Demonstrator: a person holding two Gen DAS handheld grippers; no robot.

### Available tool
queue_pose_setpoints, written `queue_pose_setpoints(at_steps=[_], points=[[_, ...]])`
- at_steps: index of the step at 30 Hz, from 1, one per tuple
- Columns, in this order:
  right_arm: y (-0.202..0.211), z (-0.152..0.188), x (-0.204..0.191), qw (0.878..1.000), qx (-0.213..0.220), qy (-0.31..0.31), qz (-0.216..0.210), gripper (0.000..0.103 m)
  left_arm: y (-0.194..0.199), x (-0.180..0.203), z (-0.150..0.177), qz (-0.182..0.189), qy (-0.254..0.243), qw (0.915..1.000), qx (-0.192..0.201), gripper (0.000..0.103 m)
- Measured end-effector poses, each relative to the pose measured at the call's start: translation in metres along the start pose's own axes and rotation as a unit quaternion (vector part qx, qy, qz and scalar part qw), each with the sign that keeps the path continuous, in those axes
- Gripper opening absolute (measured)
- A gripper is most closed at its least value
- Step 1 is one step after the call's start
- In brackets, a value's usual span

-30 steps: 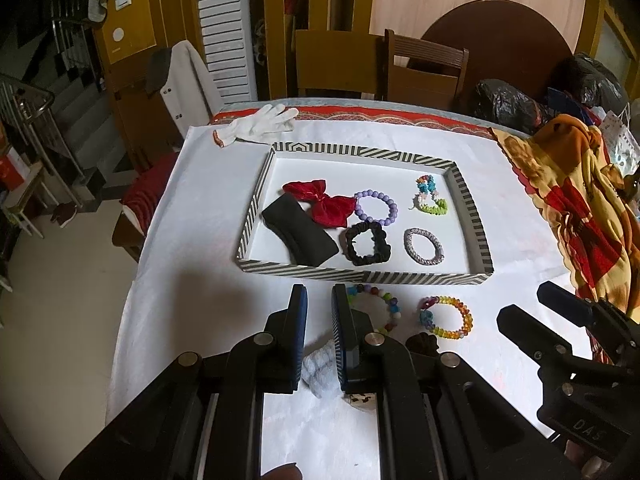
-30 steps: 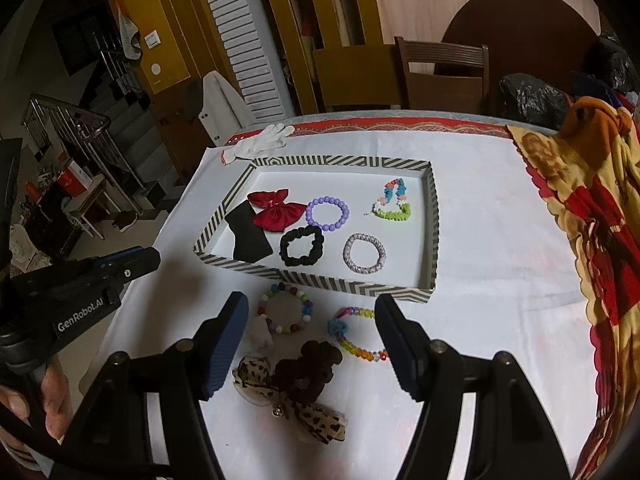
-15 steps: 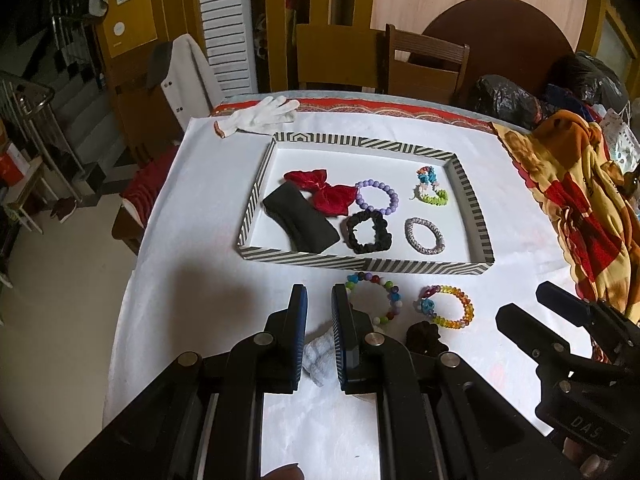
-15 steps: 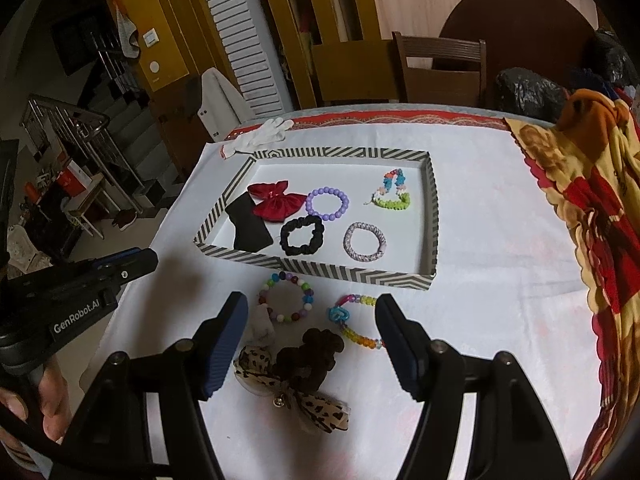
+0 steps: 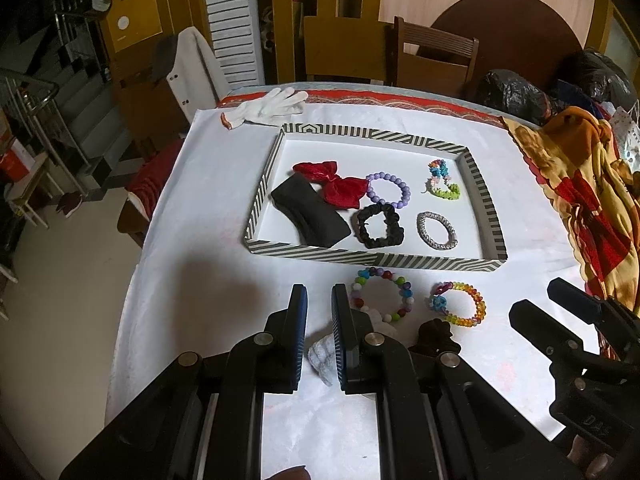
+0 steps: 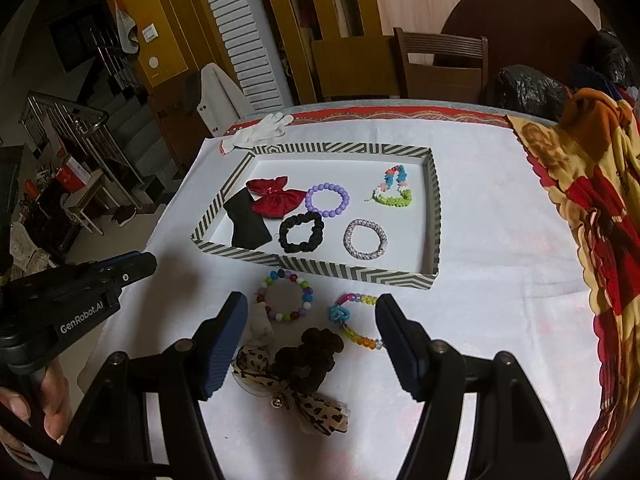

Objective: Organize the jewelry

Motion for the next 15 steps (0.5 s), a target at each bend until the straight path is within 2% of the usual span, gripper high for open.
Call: queue_pose_setpoints(at_steps=[15], points=[[-0.0032,0.0000,0.0028,1.000,-0.003,-0.003,0.001,0.070,-0.0022,0.0023,0.0025,0.001,-0.005,1.0000,-0.005,0.000]])
Point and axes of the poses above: each gripper's, at about its wrist camera, not at the fingertips, and y roughly against the way its jaws point, x to its right, z to its underside, the point moved 5 cm from there along -y, roughly the way its jaws point, and after that the axes turned 3 degrees about -x, right-handed, at the moved point
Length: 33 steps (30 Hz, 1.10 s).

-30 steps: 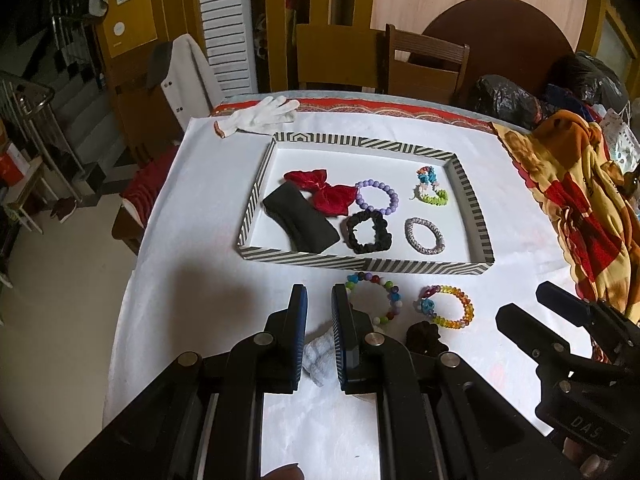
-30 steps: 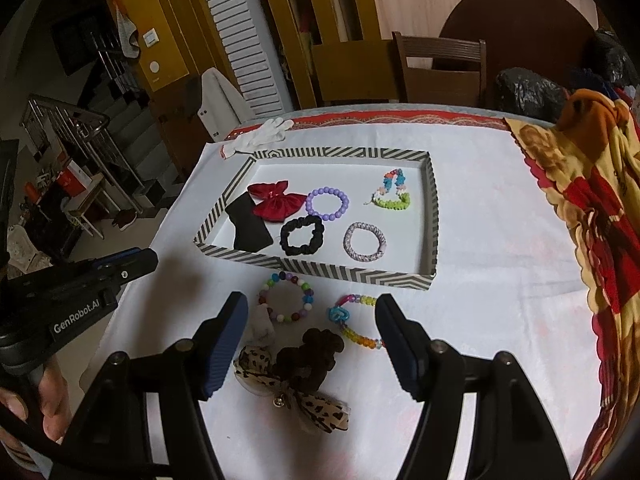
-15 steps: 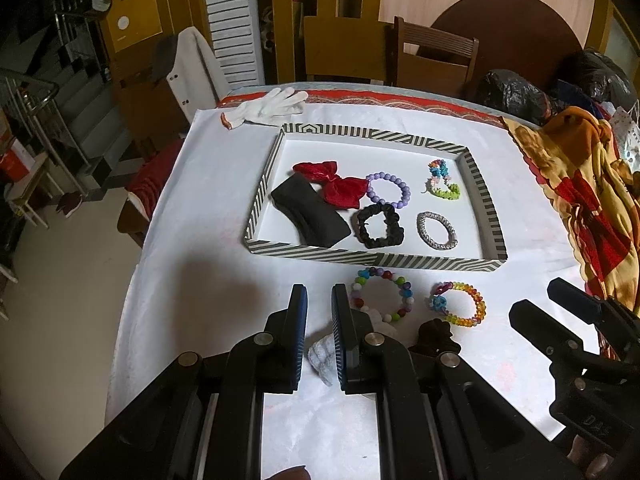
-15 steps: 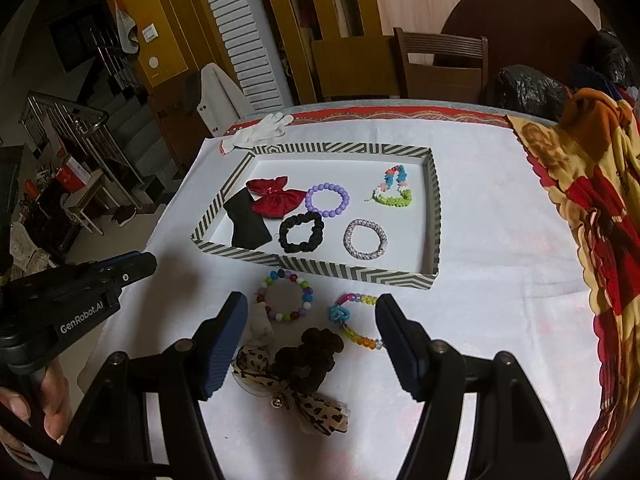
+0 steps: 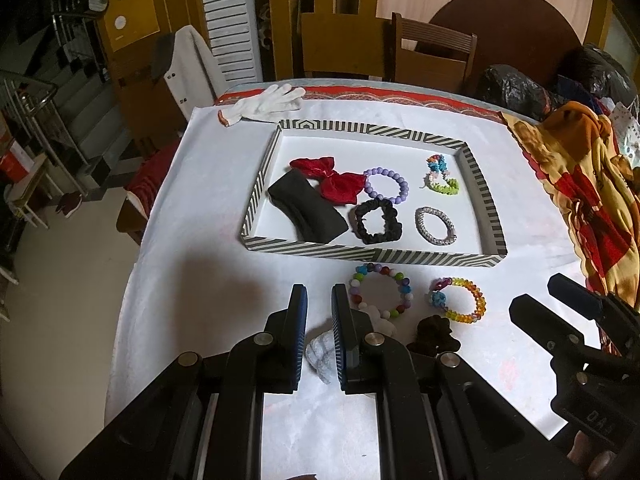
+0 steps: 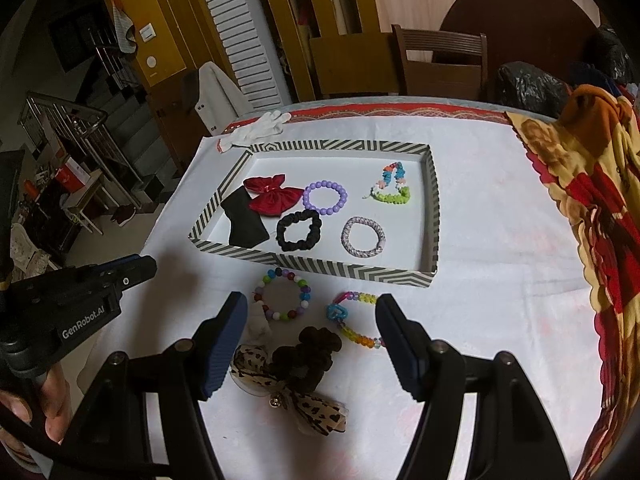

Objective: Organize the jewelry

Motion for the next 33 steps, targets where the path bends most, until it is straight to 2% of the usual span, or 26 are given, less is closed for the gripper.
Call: queue_pose_setpoints(at_steps=[15,21,24,27,29,33], points=[[-0.002,0.002,0.003,1.000,-0.003,-0.003,0.002,0.070,-0.002,0.002,0.000,0.001,-0.004,1.0000,-0.003,0.000],[-0.006,0.004,0.016,1.000,-0.009,-0.006,0.011,0.070,-0.009,-0.011,-0.001,0.012,0.002,0.9999,-0.005,0.000],[-0.016,0.013,0.032,0.999,-0.023,-0.013,0.026,0.070,-0.019,-0.022,0.002,0.018,0.014,0.9996,-0.017,0.000],[-0.032,0.025,0.049,0.998,-0.046,-0.027,0.034,0.070,-0.036,-0.031,0.008,0.039,0.030,0.9974,-0.052,0.000],[-0.042,0.032,0.057,0.997,-0.058,-0.035,0.033,0.070,-0.048,-0.035,0.014,0.047,0.045,0.9951,-0.075,0.000],[-0.059,0.040,0.070,0.996,-0.073,-0.046,0.024,0.070,-0.057,-0.031,0.027,0.069,0.042,0.9926,-0.091,0.000]])
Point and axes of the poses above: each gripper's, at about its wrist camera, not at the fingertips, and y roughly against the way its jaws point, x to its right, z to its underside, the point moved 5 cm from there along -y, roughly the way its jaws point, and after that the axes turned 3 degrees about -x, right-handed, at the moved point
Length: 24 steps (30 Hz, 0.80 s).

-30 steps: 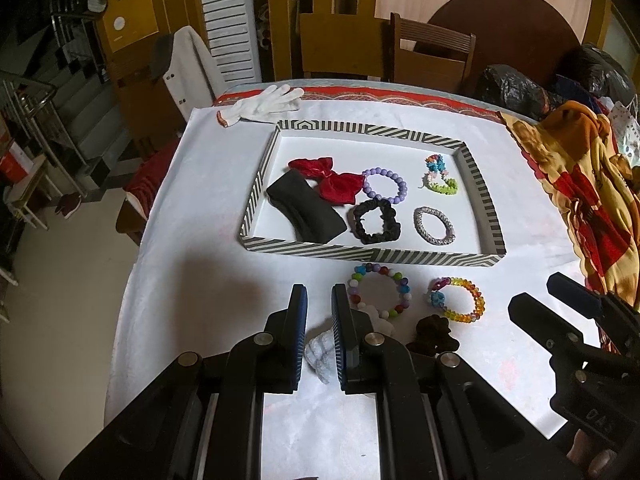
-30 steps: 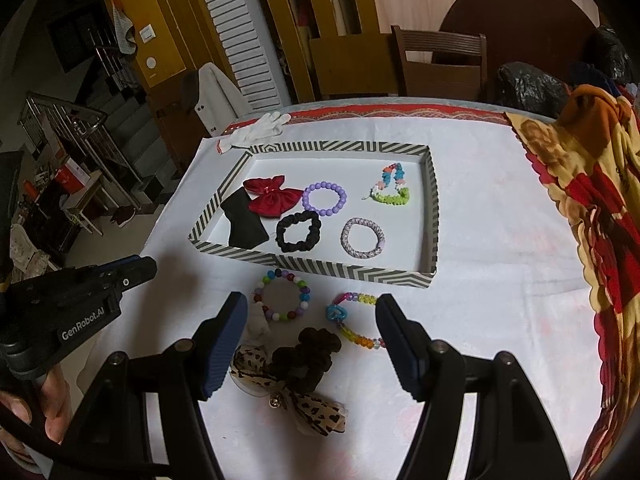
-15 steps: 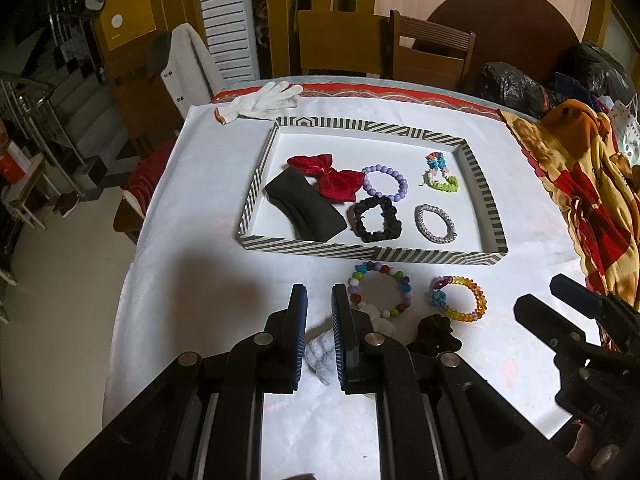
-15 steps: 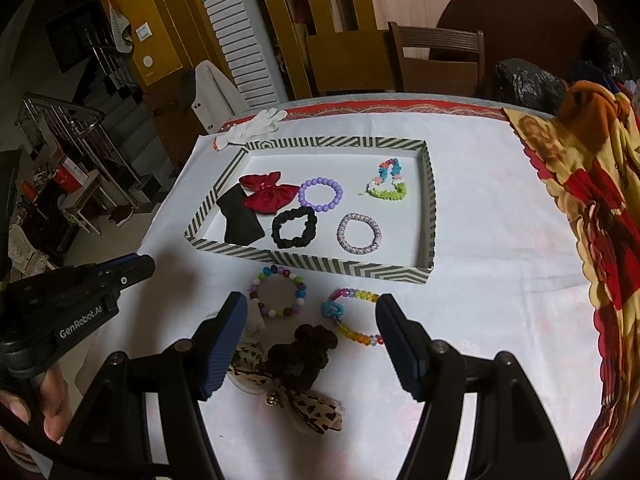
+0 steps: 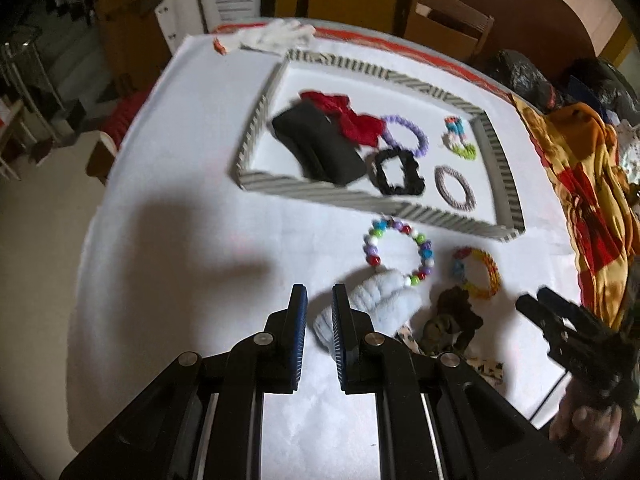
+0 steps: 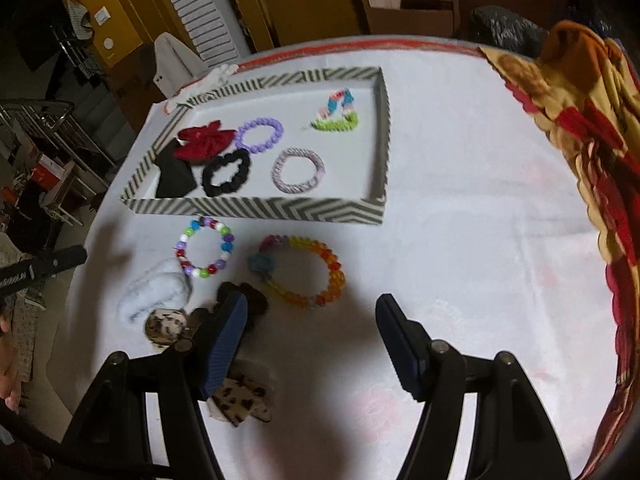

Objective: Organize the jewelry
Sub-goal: 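Grasp the white fluffy scrunchie with the left tool while the right tool grasps the amber bead bracelet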

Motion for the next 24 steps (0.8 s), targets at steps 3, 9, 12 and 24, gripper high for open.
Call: queue_pose_setpoints(at_steps=[3,9,12,24], points=[[-0.010,-0.004,0.006,1.000,-0.004,0.002,0.005,0.070,-0.010,0.003,0.009,0.041,0.005,0.9989,-0.021,0.000],[-0.034,-0.015,0.008,0.999,-0.021,0.018,0.017,0.070,-0.023,0.004,0.008,0.068,0.027,0.9963,-0.045,0.000],[-0.044,-0.019,0.005,0.999,-0.027,0.026,0.020,0.070,-0.028,0.008,0.006,0.084,0.038,0.9943,-0.053,0.000],[-0.061,-0.024,-0.001,0.998,-0.048,0.050,0.010,0.070,-0.033,0.039,0.023,0.116,-0.085,0.9865,-0.078,0.013]])
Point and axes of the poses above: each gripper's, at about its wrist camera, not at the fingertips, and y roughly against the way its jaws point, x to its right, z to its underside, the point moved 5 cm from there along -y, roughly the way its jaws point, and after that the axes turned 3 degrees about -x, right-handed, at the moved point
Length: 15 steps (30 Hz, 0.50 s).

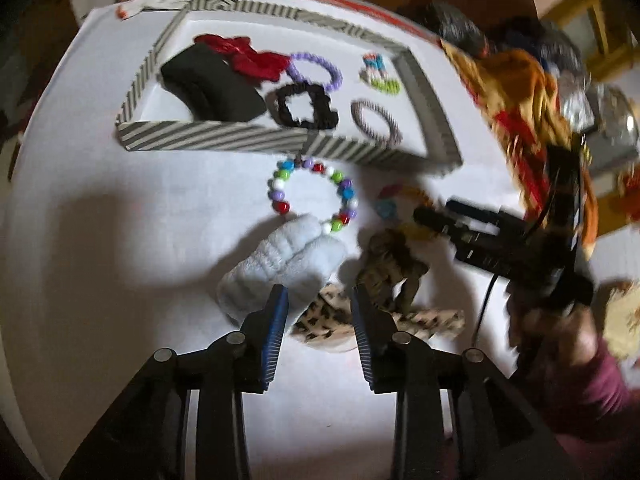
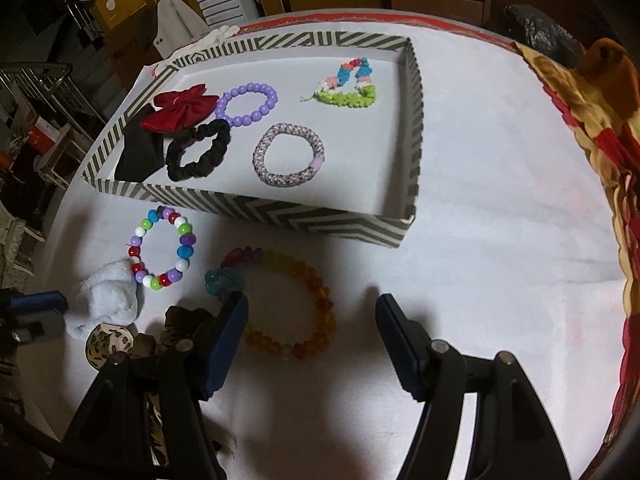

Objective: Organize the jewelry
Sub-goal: 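Grasp the white fluffy scrunchie with the left tool while the right tool grasps the amber bead bracelet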

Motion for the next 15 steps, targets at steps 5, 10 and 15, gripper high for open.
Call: queue_pose_setpoints(at_steps=[5,10,15], points=[[-0.003,-0.002,-0.001,1.000,-0.003,0.004,0.000,0.070,-0.008,0.001,-0.003,-0.012,-0.026,0.9995,-0.012,0.013],[-0.001,-0.004,-0.003,1.000,-0.006,0.010,-0.006,0.070,0.009,0.006,-0.002,-0.040,-0.066,0.9969,0.017,0.014],[-0.001,-0.006,-0.002,1.000,-0.004,0.009,-0.006,0.070,-0.007,-0.008,0.001,-0.081,-0.090,0.9925,-0.016,0.016]])
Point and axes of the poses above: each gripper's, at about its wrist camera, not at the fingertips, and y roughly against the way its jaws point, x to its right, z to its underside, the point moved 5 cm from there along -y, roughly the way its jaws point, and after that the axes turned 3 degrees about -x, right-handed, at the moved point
